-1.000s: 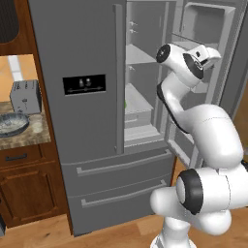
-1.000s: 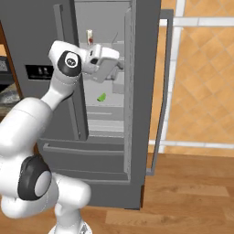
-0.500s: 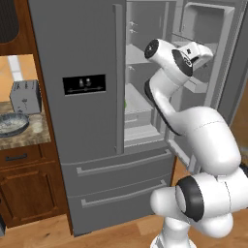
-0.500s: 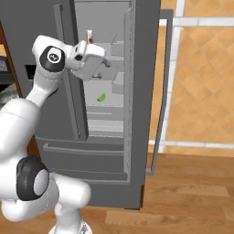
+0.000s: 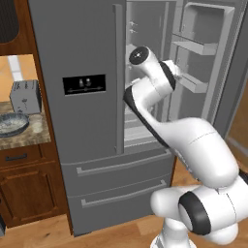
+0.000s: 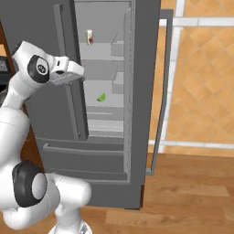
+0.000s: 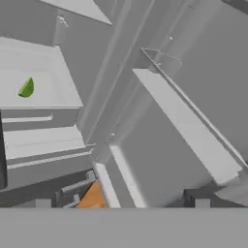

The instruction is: Grab a lemon wedge from the fridge and one ice cube from the ice bowl, and put them in the glass of lemonade.

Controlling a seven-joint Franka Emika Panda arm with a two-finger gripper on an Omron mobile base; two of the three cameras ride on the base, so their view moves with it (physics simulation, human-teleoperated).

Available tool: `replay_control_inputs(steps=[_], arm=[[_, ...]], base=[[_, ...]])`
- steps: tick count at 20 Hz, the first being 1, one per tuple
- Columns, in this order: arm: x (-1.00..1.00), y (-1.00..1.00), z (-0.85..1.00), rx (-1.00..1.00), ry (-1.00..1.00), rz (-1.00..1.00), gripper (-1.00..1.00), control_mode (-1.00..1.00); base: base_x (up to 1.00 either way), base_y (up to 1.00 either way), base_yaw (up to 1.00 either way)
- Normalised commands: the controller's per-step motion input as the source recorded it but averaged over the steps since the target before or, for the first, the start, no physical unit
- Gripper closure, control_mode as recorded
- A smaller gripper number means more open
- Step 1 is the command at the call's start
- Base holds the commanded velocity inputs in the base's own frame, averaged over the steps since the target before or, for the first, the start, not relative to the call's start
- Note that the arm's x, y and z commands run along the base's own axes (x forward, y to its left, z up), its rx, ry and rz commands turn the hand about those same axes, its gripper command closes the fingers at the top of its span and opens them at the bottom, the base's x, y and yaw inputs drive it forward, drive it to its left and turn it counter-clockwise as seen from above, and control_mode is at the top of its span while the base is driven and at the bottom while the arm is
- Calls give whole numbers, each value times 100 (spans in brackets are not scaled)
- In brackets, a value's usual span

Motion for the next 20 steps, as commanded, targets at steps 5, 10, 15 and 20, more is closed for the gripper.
replay_control_inputs(steps=[5,10,15,20], arm=[[0,75,-14,51,0,51,-100,-100],[36,51,3,5,5,37,-100,-100],[67,58,-16,0,2,15,-100,-100],[74,40,-24,0,-7,4,-100,-100]], base=[[0,0,0],[0,0,0],[0,0,0],[0,0,0]])
